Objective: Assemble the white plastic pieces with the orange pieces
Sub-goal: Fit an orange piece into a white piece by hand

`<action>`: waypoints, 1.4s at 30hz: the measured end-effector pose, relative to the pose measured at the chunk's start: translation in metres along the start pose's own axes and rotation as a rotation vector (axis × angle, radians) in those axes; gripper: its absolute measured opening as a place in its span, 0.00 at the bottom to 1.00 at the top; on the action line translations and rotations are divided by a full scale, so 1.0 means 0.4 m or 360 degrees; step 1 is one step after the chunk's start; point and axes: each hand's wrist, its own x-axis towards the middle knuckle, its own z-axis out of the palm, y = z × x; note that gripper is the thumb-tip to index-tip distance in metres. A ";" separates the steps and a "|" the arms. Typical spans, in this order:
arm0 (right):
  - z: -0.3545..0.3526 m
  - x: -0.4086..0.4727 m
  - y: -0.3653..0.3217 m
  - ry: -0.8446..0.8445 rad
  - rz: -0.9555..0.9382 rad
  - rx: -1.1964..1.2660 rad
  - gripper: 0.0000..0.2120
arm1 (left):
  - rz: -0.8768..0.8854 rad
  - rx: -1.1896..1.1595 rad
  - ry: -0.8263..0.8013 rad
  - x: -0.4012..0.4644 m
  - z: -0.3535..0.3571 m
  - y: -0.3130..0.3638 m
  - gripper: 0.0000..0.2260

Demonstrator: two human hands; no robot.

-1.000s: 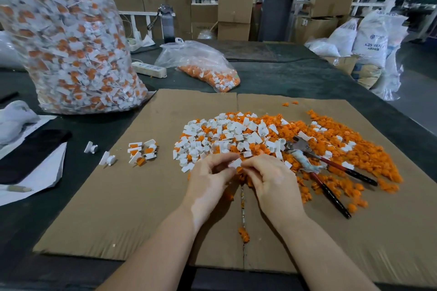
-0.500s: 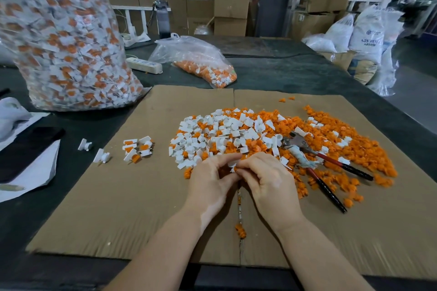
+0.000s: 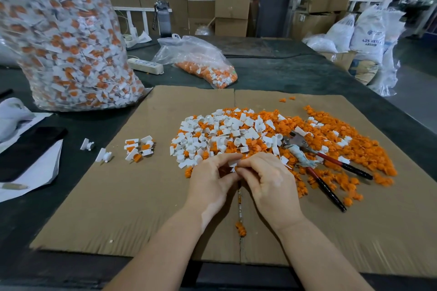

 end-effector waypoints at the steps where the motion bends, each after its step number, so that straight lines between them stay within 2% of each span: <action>1: -0.002 -0.001 0.001 0.0018 0.0029 0.0035 0.03 | -0.0008 -0.0051 0.0010 0.000 -0.003 0.001 0.14; 4: -0.006 -0.002 0.005 0.0057 0.0084 0.0104 0.05 | -0.0044 -0.0157 0.0032 0.002 -0.008 0.001 0.14; 9: -0.004 -0.001 -0.003 -0.0024 -0.0032 0.0069 0.03 | 0.0007 -0.0099 -0.0018 -0.002 -0.007 0.005 0.13; 14: -0.001 0.002 -0.003 -0.0009 -0.0002 0.0042 0.01 | 0.0019 -0.0088 0.0026 -0.003 0.000 0.006 0.14; 17: -0.005 0.000 -0.002 0.0015 0.0036 0.0057 0.04 | -0.0018 -0.0119 0.0196 -0.007 -0.016 -0.003 0.12; 20: -0.005 -0.001 -0.001 0.0029 0.0029 0.0070 0.04 | -0.0055 0.0183 0.0513 0.000 -0.074 -0.039 0.07; 23: 0.001 0.000 -0.002 0.0012 -0.0008 0.0044 0.02 | -0.0277 0.0553 0.0759 0.015 -0.158 -0.089 0.07; 26: 0.003 0.000 -0.002 -0.0012 -0.0033 0.0019 0.01 | -0.0513 0.0967 0.0744 0.018 -0.215 -0.126 0.09; 30: 0.001 -0.001 0.000 -0.0019 -0.0046 -0.0002 0.01 | -0.0602 0.1120 0.0690 0.019 -0.233 -0.138 0.11; 33: 0.001 -0.003 0.000 -0.0031 -0.0053 -0.0021 0.01 | -0.0565 0.1125 0.0710 0.024 -0.223 -0.136 0.13; 38: 0.004 -0.002 0.000 -0.0046 -0.0044 -0.0041 0.02 | -0.0266 0.1066 0.0681 0.052 -0.196 -0.129 0.12; 42: 0.002 -0.002 0.001 -0.0042 -0.0043 -0.0055 0.03 | -0.0307 0.1080 0.0559 0.085 -0.178 -0.128 0.11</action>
